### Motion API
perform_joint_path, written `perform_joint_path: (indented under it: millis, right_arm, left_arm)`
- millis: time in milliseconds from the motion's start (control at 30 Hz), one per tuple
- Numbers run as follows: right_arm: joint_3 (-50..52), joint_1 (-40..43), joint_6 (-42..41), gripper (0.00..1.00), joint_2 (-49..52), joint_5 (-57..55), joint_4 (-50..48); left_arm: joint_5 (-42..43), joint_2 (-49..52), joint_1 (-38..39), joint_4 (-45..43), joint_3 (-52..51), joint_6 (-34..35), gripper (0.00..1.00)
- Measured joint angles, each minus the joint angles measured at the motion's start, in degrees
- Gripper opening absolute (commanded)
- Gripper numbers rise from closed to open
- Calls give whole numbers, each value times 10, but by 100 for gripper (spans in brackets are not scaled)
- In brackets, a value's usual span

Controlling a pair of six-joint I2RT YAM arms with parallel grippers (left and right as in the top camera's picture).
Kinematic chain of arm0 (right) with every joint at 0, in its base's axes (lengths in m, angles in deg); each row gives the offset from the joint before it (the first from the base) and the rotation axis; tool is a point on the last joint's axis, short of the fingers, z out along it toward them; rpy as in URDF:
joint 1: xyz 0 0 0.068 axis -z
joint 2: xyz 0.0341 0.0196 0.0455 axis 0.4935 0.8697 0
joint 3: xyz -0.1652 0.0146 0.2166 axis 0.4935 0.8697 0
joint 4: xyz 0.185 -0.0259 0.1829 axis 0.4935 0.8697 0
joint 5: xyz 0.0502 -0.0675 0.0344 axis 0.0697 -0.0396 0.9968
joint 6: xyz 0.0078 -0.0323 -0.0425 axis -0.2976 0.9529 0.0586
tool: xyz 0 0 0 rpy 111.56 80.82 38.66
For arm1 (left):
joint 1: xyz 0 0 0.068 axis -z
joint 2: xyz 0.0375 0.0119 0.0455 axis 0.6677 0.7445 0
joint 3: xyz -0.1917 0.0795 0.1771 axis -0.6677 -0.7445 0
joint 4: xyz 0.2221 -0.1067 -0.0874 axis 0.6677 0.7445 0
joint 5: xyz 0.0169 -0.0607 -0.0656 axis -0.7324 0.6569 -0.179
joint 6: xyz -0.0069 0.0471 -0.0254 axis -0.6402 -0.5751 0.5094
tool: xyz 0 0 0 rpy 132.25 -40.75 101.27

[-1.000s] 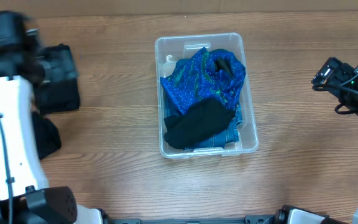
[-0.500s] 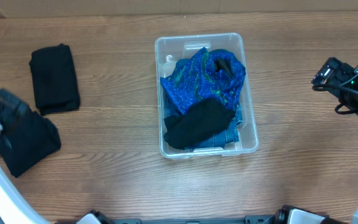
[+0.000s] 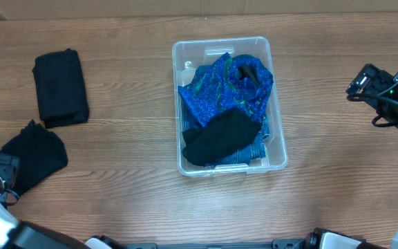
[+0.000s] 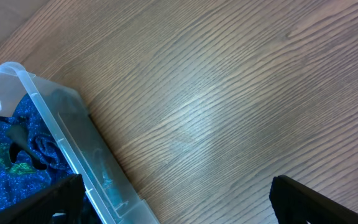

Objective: Pack container
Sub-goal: 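Move the left gripper to the lower-left black cloth and grasp it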

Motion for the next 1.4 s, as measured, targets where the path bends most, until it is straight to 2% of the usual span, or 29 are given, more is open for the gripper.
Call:
perform_joint_path:
  millis: [233,400,667,967,1167,1267,1333,1400]
  right_arm:
    - [0,0,3,100,0,0,0]
    - [0,0,5,100,0,0,0]
    - [0,0,9,100,0,0,0]
    - [0,0,10,100,0,-1,0]
    - [0,0,10,100,0,-1,0]
    - [0,0,11,100,0,-1,-1]
    - [0,0,11,100,0,0,-1]
    - [0,0,11,100,0,-1,-1]
  left_arm:
    - [5,108,-12,-62,0,-38,100]
    - [34,154,-12,-94,0,-91,100]
    - [48,176,-14,-119,0,-138,100]
    - [49,186,-40,-128,0,-144,100]
    - [114,226,-40,-154,15,-184,100]
    - [153,240,-44,-164,27,-205,94]
    - [191,250,-47,-174,32,-219,84]
    - [233,260,-48,-179,34,-233,71]
